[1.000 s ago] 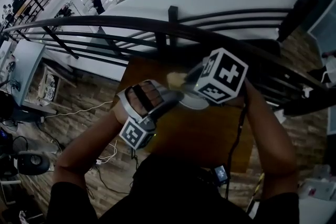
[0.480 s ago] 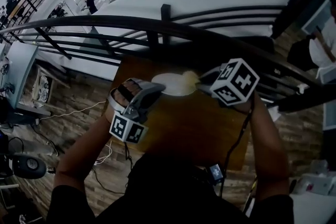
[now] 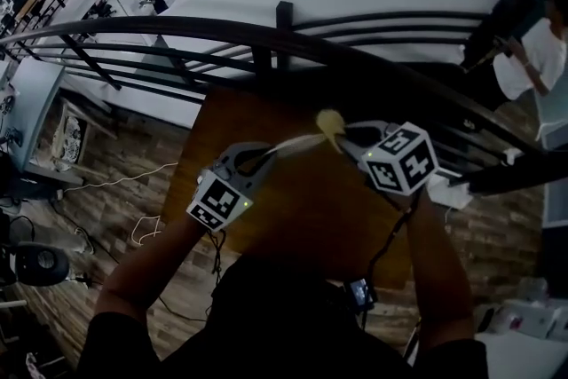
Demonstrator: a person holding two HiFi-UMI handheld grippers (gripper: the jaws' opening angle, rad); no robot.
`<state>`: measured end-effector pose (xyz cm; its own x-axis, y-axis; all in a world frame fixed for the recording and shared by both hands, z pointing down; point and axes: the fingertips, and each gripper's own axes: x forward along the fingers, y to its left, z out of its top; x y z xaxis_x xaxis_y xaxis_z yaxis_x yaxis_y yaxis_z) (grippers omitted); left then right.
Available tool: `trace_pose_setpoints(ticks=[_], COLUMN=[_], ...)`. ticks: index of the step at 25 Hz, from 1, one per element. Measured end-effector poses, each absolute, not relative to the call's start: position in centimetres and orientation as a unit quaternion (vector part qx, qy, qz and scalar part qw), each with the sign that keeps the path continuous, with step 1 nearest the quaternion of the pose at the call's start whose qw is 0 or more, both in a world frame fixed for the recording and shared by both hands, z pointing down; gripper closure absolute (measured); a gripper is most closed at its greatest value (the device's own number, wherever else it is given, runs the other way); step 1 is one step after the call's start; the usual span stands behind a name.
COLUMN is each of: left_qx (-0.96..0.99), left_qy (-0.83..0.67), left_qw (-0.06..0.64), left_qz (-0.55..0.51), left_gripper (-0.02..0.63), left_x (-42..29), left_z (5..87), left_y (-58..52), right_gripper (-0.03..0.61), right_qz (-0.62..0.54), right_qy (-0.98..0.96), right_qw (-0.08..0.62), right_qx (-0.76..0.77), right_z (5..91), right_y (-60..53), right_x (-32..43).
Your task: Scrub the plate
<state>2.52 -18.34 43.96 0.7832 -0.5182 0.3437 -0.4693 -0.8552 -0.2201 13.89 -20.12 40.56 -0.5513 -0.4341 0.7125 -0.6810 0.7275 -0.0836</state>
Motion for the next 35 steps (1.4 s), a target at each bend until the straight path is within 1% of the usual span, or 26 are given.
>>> trace_pose_setpoints(ticks=[3, 6, 10, 15, 20, 23, 27, 31, 35], left_qx=[-0.944, -0.935, -0.917, -0.888, -0.833, -0.807, -0.772, -0.738, -0.714], left_qy=[0.271, 0.273, 0.273, 0.272, 0.27, 0.265, 0.277, 0.293, 0.308], left_qw=[-0.06, -0.153, -0.245, -0.332, -0.465, -0.515, -0.563, -0.602, -0.625], left_qz=[-0.177, -0.168, -0.158, -0.164, -0.132, -0.113, -0.101, -0.083, -0.076], left_gripper=[0.592, 0.592, 0.592, 0.592, 0.592, 0.592, 0.591, 0.591, 0.591], left_x=[2.1, 1.9, 1.7, 1.9, 1.2, 1.6, 1.9, 2.0, 1.9], left_z=[46.4, 49.2, 52.3, 56.9, 61.9, 64.5, 68.4, 72.0, 75.4], left_y=[-18.8, -18.7, -18.3, -17.4, -17.0, -16.4, -15.7, -15.4, -15.5], right_gripper=[0.526, 0.526, 0.526, 0.526, 0.526, 0.526, 0.526, 0.525, 0.526], right_qz=[0.184, 0.199, 0.224, 0.242, 0.294, 0.313, 0.337, 0.367, 0.384], right_qy=[-0.865, -0.864, -0.86, -0.845, -0.827, -0.819, -0.809, -0.799, -0.791], right_qw=[0.321, 0.309, 0.301, 0.304, 0.306, 0.308, 0.306, 0.313, 0.317], right_qx=[0.34, 0.344, 0.346, 0.367, 0.37, 0.369, 0.373, 0.359, 0.355], right_z=[41.9, 44.4, 47.8, 52.9, 57.7, 59.9, 62.7, 65.4, 67.7], right_y=[-19.7, -18.9, -17.5, -16.9, -15.4, -14.6, -14.0, -12.8, -12.2], right_x=[13.5, 12.9, 11.5, 11.3, 10.8, 10.6, 10.4, 10.0, 10.0])
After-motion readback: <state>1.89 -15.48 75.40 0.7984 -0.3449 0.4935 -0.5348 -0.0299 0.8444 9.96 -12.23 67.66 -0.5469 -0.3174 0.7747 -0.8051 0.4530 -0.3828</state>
